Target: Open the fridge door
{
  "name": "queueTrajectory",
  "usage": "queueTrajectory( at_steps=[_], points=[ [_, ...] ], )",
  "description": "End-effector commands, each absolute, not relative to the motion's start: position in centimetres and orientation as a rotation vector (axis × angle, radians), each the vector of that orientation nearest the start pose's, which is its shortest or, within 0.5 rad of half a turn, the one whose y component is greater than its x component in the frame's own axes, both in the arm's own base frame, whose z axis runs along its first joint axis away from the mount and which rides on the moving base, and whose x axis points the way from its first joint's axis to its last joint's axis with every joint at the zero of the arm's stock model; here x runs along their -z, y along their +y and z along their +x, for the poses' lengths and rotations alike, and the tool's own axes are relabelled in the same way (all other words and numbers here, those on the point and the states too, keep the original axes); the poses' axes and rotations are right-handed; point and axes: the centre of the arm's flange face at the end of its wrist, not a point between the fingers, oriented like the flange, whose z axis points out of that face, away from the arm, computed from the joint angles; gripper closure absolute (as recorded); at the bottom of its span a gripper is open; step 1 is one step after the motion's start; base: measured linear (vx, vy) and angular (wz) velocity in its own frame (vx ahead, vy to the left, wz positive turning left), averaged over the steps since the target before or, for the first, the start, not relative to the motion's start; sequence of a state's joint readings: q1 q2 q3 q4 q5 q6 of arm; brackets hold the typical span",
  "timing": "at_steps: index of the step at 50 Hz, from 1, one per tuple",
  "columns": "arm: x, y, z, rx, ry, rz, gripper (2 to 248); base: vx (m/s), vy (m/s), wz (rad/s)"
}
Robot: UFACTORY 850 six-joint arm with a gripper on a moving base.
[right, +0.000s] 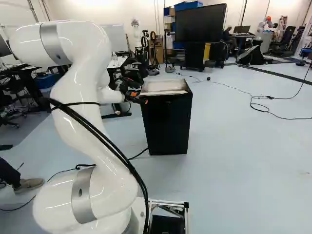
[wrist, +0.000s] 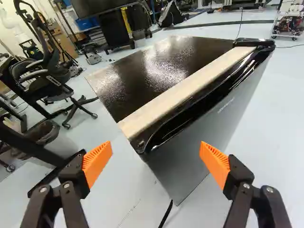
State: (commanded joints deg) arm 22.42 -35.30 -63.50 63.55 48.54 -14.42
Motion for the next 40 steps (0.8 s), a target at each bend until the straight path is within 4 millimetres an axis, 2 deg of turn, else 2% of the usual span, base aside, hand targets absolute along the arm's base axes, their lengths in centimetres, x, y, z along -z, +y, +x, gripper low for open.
queueTrajectory(
  at_steps=[40],
  points=[
    [-33.4,16.1,59.9,1.664,1.043,-2.597,3,0.000,0.000,0.000]
  ],
)
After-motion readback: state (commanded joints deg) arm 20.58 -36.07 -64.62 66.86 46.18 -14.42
